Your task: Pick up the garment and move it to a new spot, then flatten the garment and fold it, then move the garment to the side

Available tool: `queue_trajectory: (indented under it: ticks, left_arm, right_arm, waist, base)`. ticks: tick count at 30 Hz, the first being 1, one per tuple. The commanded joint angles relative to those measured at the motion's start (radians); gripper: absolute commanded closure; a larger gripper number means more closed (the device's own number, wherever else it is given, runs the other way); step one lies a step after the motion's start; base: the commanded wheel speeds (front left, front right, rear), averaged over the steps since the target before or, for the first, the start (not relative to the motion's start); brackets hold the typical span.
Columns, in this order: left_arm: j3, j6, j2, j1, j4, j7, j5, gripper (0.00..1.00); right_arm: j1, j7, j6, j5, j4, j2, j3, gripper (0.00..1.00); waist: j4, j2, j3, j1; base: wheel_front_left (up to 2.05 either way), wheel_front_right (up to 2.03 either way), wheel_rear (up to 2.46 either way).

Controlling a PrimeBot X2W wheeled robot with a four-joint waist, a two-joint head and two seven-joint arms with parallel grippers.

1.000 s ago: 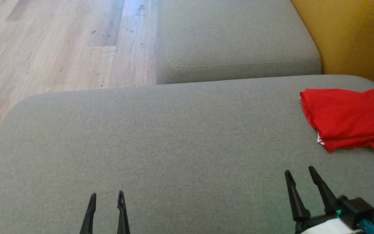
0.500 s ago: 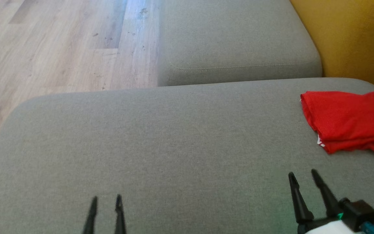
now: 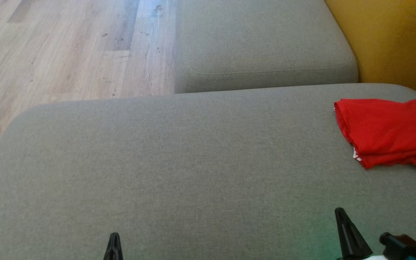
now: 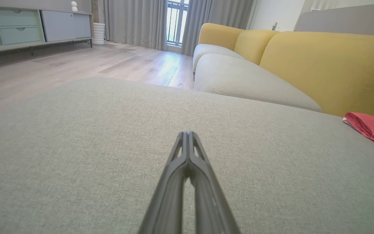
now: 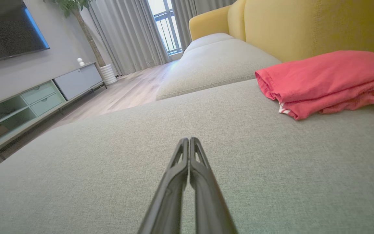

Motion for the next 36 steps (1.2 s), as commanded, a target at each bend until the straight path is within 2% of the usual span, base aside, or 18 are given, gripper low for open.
queue_trajectory:
  ticks: [1,36]
  left_arm:
    - [0.015,-0.012,0.006,-0.048,-0.025,0.008,-0.038,1.0]
    - [0.088,-0.092,0.021,-0.156,0.017,0.09,-0.447,1.0]
  right_arm:
    - [-0.055,0.009,0.001,0.038,-0.031,0.001,-0.014,1.0]
    - [-0.135,0.098,0.003,0.415,-0.024,0.016,-0.076,1.0]
  waist:
    - [-0.001,0.0,0.002,0.0]
    - [-0.011,0.0,0.041,0.0]
  base:
    - [0.0,0.0,0.0]
    - [0.0,0.0,0.0]
